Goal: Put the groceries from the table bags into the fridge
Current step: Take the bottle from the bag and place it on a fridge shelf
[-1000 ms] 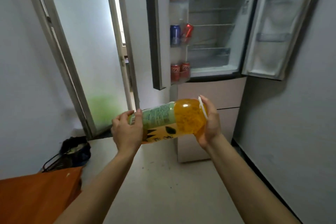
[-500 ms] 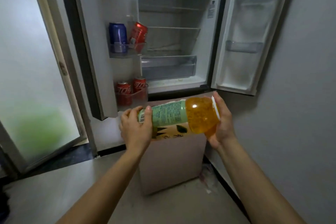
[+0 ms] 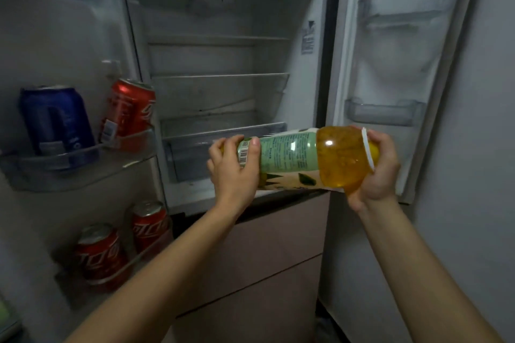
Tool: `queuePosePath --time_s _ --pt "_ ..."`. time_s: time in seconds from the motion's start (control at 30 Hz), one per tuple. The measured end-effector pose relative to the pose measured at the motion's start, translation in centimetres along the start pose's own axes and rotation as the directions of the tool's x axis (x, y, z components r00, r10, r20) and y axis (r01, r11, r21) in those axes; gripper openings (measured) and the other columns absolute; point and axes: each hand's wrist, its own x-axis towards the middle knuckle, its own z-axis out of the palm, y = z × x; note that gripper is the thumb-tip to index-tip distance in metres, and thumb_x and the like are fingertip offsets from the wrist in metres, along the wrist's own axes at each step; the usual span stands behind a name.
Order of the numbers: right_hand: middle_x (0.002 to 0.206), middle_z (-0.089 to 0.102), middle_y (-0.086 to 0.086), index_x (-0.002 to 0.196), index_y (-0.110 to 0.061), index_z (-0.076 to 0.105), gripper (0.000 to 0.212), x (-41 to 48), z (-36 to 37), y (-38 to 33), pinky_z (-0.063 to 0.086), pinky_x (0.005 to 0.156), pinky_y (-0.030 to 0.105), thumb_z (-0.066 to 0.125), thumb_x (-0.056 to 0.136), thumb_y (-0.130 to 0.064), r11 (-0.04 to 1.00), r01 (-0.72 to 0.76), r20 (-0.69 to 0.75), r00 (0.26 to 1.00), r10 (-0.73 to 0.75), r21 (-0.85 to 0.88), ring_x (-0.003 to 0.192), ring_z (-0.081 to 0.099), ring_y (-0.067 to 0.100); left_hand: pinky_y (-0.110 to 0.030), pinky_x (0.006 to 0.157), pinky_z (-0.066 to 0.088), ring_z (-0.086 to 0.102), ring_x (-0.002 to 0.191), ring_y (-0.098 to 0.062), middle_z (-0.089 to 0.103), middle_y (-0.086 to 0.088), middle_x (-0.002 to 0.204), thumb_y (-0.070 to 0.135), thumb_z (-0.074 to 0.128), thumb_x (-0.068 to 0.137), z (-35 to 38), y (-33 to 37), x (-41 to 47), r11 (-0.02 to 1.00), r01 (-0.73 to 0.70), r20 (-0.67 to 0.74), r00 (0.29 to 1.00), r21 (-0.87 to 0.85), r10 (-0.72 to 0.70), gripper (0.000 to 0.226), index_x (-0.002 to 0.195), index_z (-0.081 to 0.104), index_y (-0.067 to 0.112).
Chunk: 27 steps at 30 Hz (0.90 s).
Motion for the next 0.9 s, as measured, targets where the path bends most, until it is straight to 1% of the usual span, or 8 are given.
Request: queuePosePath --time_s 0.13,0.23,0.3,0.37,0.47,0.63,0.83,0.9 --pt "0.082 0.07 0.0 0.095 -0.016 0.072 0.031 8.9 -0.4 1.6 0.055 0.068 0.029 0.046 0.096 -0.033 0.995 0.043 0.047 0.998 -0.047 0.087 0.082 0.069 0.018 -0.041 0.11 0.034 0.036 0.126 -0.023 0.036 -0.002 0.136 0.066 0.038 0.088 6.0 0.0 6.9 0.998 -0.069 -0.068 0.995 0.013 0.07 0.059 0.125 0.057 0.024" --pt "0.078 0.07 -0.002 0.099 -0.014 0.069 0.031 15.8 0.6 2.2 0.055 0.063 0.027 0.045 0.098 -0.033 0.991 0.061 0.098 0.992 -0.073 0.121 0.078 0.069 0.014 -0.046 0.111 0.037 0.036 0.126 -0.022 0.034 -0.002 0.136 0.068 0.036 0.089 9.5 0.3 12.8 0.994 -0.105 -0.115 0.987 0.038 0.109 0.059 0.125 0.056 0.025" --pt "0.08 0.071 -0.001 0.103 -0.012 0.069 0.033 20.3 1.9 2.6 0.055 0.061 0.025 0.049 0.091 -0.035 0.984 0.071 0.125 0.988 -0.092 0.163 0.077 0.07 0.014 -0.04 0.112 0.033 0.035 0.128 -0.023 0.033 -0.003 0.138 0.071 0.033 0.087 11.1 0.3 16.6 0.988 -0.141 -0.149 0.978 0.061 0.149 0.067 0.13 0.054 0.024" --pt "0.089 0.072 0.002 0.108 -0.012 0.07 0.041 24.4 3.6 3.1 0.055 0.062 0.026 0.051 0.083 -0.039 0.983 0.073 0.163 0.981 -0.101 0.167 0.083 0.07 0.017 -0.031 0.11 0.026 0.032 0.13 -0.023 0.031 -0.005 0.14 0.075 0.029 0.083 12.3 0.4 20.4 0.985 -0.152 -0.184 0.969 0.081 0.165 0.077 0.135 0.052 0.023" --pt "0.102 0.072 0.005 0.113 -0.013 0.071 0.047 29.1 6.1 4.3 0.055 0.065 0.029 0.053 0.08 -0.041 0.984 0.087 0.19 0.975 -0.116 0.156 0.094 0.069 0.022 -0.027 0.109 0.018 0.029 0.133 -0.024 0.029 -0.006 0.143 0.077 0.026 0.081 13.1 0.4 25.7 0.982 -0.141 -0.215 0.962 0.129 0.167 0.083 0.138 0.049 0.022" --pt "0.099 0.072 0.003 0.1 -0.019 0.074 0.033 34.2 9.6 7.0 0.055 0.069 0.032 0.052 0.081 -0.035 0.958 0.163 0.18 0.961 -0.208 0.234 0.096 0.068 0.026 -0.028 0.107 0.02 0.029 0.132 -0.024 0.029 -0.005 0.141 0.076 0.025 0.081 13.9 -1.0 32.6 0.966 -0.197 -0.217 0.949 0.165 0.231 0.084 0.14 0.047 0.021" --pt "0.105 0.07 0.002 0.101 -0.024 0.074 0.031 37.6 11.8 10.2 0.057 0.073 0.037 0.051 0.082 -0.035 0.941 0.241 0.154 0.947 -0.281 0.237 0.103 0.066 0.028 -0.028 0.105 0.02 0.027 0.126 -0.016 0.029 -0.007 0.141 0.075 0.019 0.081 15.0 -3.0 37.6 0.958 -0.237 -0.169 0.95 0.16 0.263 0.085 0.141 0.045 0.02" --pt "0.107 0.069 0.005 0.104 -0.021 0.073 0.034 38.6 12.5 10.7 0.057 0.07 0.035 0.052 0.081 -0.036 0.937 0.245 0.124 0.952 -0.281 0.248 0.104 0.066 0.028 -0.03 0.106 0.023 0.033 0.13 -0.022 0.03 -0.01 0.143 0.076 0.017 0.083 15.1 -3.2 39.5 0.948 -0.254 -0.136 0.95 0.192 0.282 0.084 0.14 0.045 0.021"
